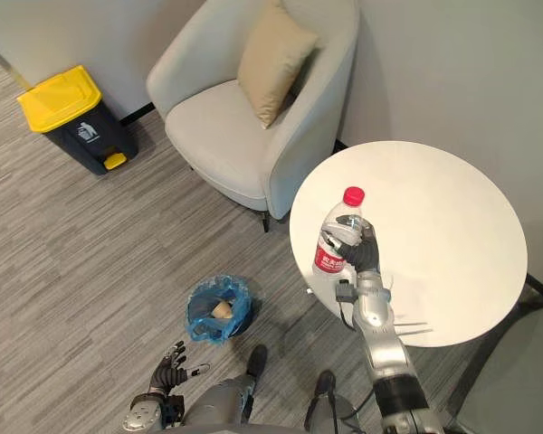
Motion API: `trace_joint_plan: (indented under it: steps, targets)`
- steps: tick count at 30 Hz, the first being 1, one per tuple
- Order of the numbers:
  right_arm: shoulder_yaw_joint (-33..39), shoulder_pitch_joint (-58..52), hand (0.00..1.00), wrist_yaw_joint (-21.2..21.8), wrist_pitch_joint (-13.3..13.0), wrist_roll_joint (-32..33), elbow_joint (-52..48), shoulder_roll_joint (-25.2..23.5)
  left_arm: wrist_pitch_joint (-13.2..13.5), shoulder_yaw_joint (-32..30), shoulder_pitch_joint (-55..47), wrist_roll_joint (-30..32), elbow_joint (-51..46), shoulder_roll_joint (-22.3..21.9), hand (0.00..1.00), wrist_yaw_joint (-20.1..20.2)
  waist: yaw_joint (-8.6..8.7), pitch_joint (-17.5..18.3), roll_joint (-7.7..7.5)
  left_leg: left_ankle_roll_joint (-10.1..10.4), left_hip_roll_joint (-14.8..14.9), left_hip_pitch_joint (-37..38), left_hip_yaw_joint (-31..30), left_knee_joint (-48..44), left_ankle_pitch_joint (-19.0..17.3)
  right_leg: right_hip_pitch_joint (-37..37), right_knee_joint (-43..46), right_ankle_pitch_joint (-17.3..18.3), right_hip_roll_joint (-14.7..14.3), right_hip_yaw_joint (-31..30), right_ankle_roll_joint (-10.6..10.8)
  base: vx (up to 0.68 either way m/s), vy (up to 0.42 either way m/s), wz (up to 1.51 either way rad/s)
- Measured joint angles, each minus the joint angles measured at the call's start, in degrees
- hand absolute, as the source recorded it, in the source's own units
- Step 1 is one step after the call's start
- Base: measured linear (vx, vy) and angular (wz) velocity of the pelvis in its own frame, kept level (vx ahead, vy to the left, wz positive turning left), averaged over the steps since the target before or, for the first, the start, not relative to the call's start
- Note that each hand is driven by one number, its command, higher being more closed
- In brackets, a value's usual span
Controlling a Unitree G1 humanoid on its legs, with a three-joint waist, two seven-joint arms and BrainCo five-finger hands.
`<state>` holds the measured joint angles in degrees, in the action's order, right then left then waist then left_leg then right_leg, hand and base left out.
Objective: Gather rubbish on tea table into small bin, then transfer packed bag to large trash can.
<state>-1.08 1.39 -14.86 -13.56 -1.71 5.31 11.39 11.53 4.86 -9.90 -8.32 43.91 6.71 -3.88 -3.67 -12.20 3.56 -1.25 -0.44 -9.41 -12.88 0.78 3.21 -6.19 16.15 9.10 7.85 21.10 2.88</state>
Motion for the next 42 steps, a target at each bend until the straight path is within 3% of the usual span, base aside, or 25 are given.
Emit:
trace_joint_plan:
  steps: [1,2,4,5,6,8,10,13,15,16,17,18,22,23,24,25,30,36,38,42]
  targets:
    - [0.2,-0.4,1.0,-0.1,0.0,-0.3,0.0,-0.2,0.0,0.1,0.0,0.0,-0.3,-0.1,0.0,0.0,0.13,0.3,-0.44,-2.8,0.7,-0.1,4.0,0.8,-1.5,0.2,-0.6,-0.3,0.4,0.9,-0.3,-0.08,-0.054,0.95]
    - [0.6,-0.7,1.0,-0.2,0.0,-1.1,-0.1,-0.6,0.0,0.1,0.5,0.0,-0.6,-0.2,0.0,0.0,0.45,0.7,-1.51,-6.4,1.7,-0.9,13.2,-0.5,-4.6,0.8,-3.0,-1.7,2.2,2.9,-0.7,-0.02,0.009,0.97]
    - [0.7,-0.5,1.0,-0.6,0.2,-1.8,-0.2,-0.7,0.0,0.4,1.9,0.0,-0.5,-0.6,0.0,0.1,1.13,0.8,-1.27,-5.9,5.6,-4.6,27.5,-10.3,-4.4,1.2,-2.4,-1.8,3.6,6.9,-0.8,0.0,0.061,1.03]
    - [0.6,-0.5,1.0,-0.8,0.4,-2.7,-0.2,-0.8,0.0,1.0,1.8,0.0,-0.6,-0.7,0.0,0.0,1.28,1.3,-0.39,-4.9,7.8,-3.6,32.6,-14.0,-2.0,1.8,-0.7,-0.7,3.4,8.1,-0.8,0.04,0.044,0.79]
    - [0.6,-0.5,1.0,-0.9,0.4,-3.4,-0.2,-0.8,0.0,1.5,1.9,0.1,-0.6,-0.5,0.0,0.0,1.6,1.4,-0.3,-2.7,7.9,-3.0,33.4,-13.5,-2.3,2.6,0.0,0.3,3.4,8.6,0.1,0.05,0.055,0.78]
    - [0.1,0.1,1.0,-1.4,0.5,-5.2,-0.2,-2.0,0.2,3.1,2.3,0.4,-0.6,-0.4,0.0,0.0,1.47,1.6,-0.77,-0.9,6.1,-0.7,31.7,-10.0,-2.2,4.3,0.4,0.9,4.5,9.2,1.0,0.03,0.091,0.62]
    - [-1.6,0.9,1.0,-1.1,0.5,-5.8,0.0,-2.0,0.1,3.7,1.8,0.6,-0.4,-0.3,0.0,0.0,1.23,1.5,-0.91,-0.4,5.0,-0.7,31.1,-9.8,-2.6,4.3,1.3,1.3,5.6,9.1,1.6,-0.01,0.121,0.3]
    - [-5.8,1.1,1.0,0.7,0.9,-6.4,1.5,-3.0,0.2,3.4,-0.3,0.5,-0.2,0.7,0.0,0.0,1.28,0.5,-2.48,-0.4,3.2,-1.4,31.2,-15.8,-8.2,3.9,8.6,5.5,10.3,8.4,3.6,-0.03,0.109,0.18]
    - [-8.0,1.2,1.0,1.9,1.2,-7.6,3.1,-3.0,0.2,3.5,0.2,0.8,-0.1,1.9,0.0,0.0,1.43,0.0,-2.92,-0.9,2.3,-2.4,30.1,-18.5,-10.3,1.1,15.5,5.8,11.5,3.6,0.9,-0.04,0.06,0.17]
    - [-9.1,1.1,1.0,2.7,1.2,-8.0,3.4,-2.7,0.2,3.5,0.2,1.4,0.1,2.4,0.0,-0.1,1.84,-0.4,-2.33,-1.2,2.4,-2.7,28.7,-19.2,-10.5,-3.1,21.2,4.7,11.1,-1.1,-2.8,0.01,0.068,0.53]
    - [-10.6,1.0,1.0,3.5,1.2,-8.0,3.6,-2.3,0.2,3.5,0.4,1.8,0.7,3.1,0.0,-0.1,3.3,-1.2,-1.94,-1.2,2.5,-3.9,26.3,-19.4,-10.4,-6.7,23.4,5.8,8.1,-7.8,-2.6,0.02,0.05,0.69]
    - [-11.3,1.0,1.0,4.1,1.2,-8.0,3.6,-1.8,0.2,3.4,0.8,1.8,1.3,3.3,0.0,-0.1,3.62,-1.8,-1.89,-1.1,2.5,-4.8,25.0,-19.5,-10.4,-8.7,22.2,6.5,6.2,-11.5,-1.6,0.02,0.019,0.69]
    - [-13.1,2.3,1.0,5.2,1.2,-8.0,3.5,1.1,0.3,3.5,4.6,1.8,3.5,4.1,0.0,-0.3,4.31,-5.7,-1.36,0.2,1.7,-10.4,19.5,-22.2,-9.6,-16.7,14.8,5.0,1.6,-18.6,2.1,-0.01,-0.073,0.84]
    - [-13.4,2.5,1.0,5.2,1.1,-8.0,3.3,1.6,0.4,3.5,5.5,1.8,3.6,4.3,0.0,-0.3,4.55,-6.5,-1.63,0.7,0.6,-12.6,17.5,-24.0,-9.5,-17.6,13.4,4.5,2.0,-18.6,2.5,0.0,-0.2,1.42]
    - [-13.5,4.0,1.0,5.2,1.1,-8.0,3.5,2.4,0.8,3.4,7.4,1.8,3.7,4.6,0.0,-0.3,5.06,-8.8,-1.72,1.7,-0.3,-15.6,15.6,-27.4,-10.0,-18.9,14.6,0.9,2.5,-18.5,2.2,-0.01,-0.217,1.24]
    - [-13.7,5.4,1.0,5.2,1.1,-8.0,3.7,3.1,1.0,3.4,8.4,1.7,3.6,4.4,0.0,-0.4,5.2,-9.9,-1.12,2.0,-0.1,-17.5,14.6,-29.1,-10.2,-20.2,16.2,0.4,2.4,-17.9,2.1,-0.03,-0.235,0.95]
    - [-17.1,18.1,1.0,4.6,1.1,-8.1,11.3,7.1,2.6,2.1,13.0,-0.9,3.4,3.6,0.0,-2.8,3.3,-13.2,0.23,4.7,3.0,-28.3,14.6,-31.2,-8.1,-31.4,23.2,2.4,2.2,-13.7,-1.1,-0.02,-0.237,0.34]
    - [-18.1,31.1,1.0,-0.6,1.6,-10.2,15.3,8.1,4.1,-3.4,20.8,-5.2,0.2,-0.6,0.0,-5.6,2.4,-15.7,0.73,4.4,5.2,-45.2,14.6,-43.1,-10.0,-46.6,34.5,5.3,2.2,-13.0,-2.2,-0.06,-0.069,0.1]
    - [-17.9,36.9,1.0,-3.0,1.8,-10.3,15.6,9.1,5.2,-5.8,24.3,-6.5,-3.5,-1.0,0.0,-6.5,1.06,-17.6,0.65,4.3,5.7,-53.5,14.5,-48.8,-11.3,-54.7,40.6,7.0,2.9,-13.3,-2.5,-0.16,-0.04,0.14]
    - [-16.9,44.1,1.0,-6.3,4.2,-10.6,17.2,9.8,6.3,-8.6,27.0,-9.7,-8.7,-1.0,0.0,-7.8,-0.2,-19.0,0.72,4.3,8.3,-62.8,17.3,-52.1,-11.2,-64.0,45.9,8.6,4.7,-12.9,-2.2,-0.11,-0.067,0.34]
